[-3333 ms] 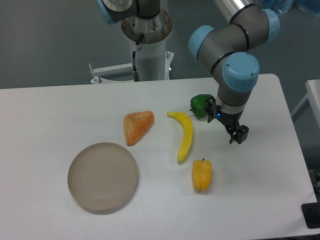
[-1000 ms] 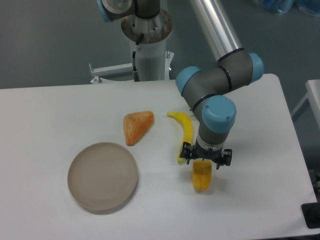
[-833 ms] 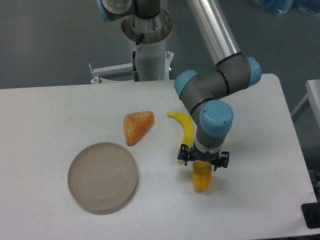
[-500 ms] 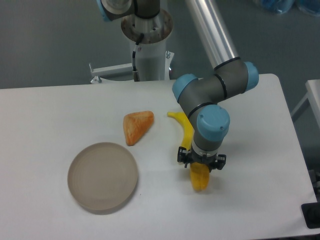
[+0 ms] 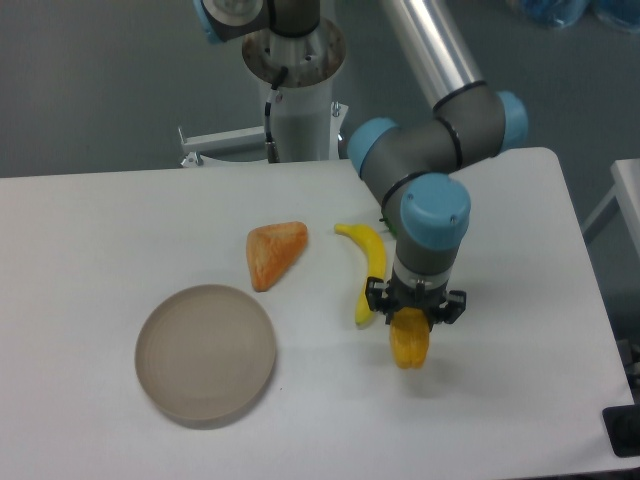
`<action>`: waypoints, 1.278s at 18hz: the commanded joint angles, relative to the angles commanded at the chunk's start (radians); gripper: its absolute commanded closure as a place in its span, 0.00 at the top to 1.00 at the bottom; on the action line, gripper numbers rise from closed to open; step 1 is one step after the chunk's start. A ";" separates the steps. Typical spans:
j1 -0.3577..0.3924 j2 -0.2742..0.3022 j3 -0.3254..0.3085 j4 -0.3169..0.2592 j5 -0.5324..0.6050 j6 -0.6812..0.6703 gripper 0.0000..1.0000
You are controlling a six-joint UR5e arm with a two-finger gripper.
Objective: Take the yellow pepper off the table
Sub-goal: 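Lift the yellow pepper off the table with the gripper, then hold the yellow pepper raised beside the green pepper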
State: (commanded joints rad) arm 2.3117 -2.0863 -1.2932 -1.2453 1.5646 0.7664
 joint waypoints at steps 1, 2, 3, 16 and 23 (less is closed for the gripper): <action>0.009 0.014 -0.005 -0.022 0.002 0.063 0.26; 0.020 0.026 -0.006 -0.040 0.002 0.124 0.26; 0.029 0.037 -0.009 -0.055 0.002 0.182 0.26; 0.092 0.058 0.006 -0.135 0.005 0.804 0.26; 0.092 0.057 0.002 -0.134 0.005 0.870 0.27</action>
State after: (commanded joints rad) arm 2.4037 -2.0295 -1.2916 -1.3790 1.5693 1.6367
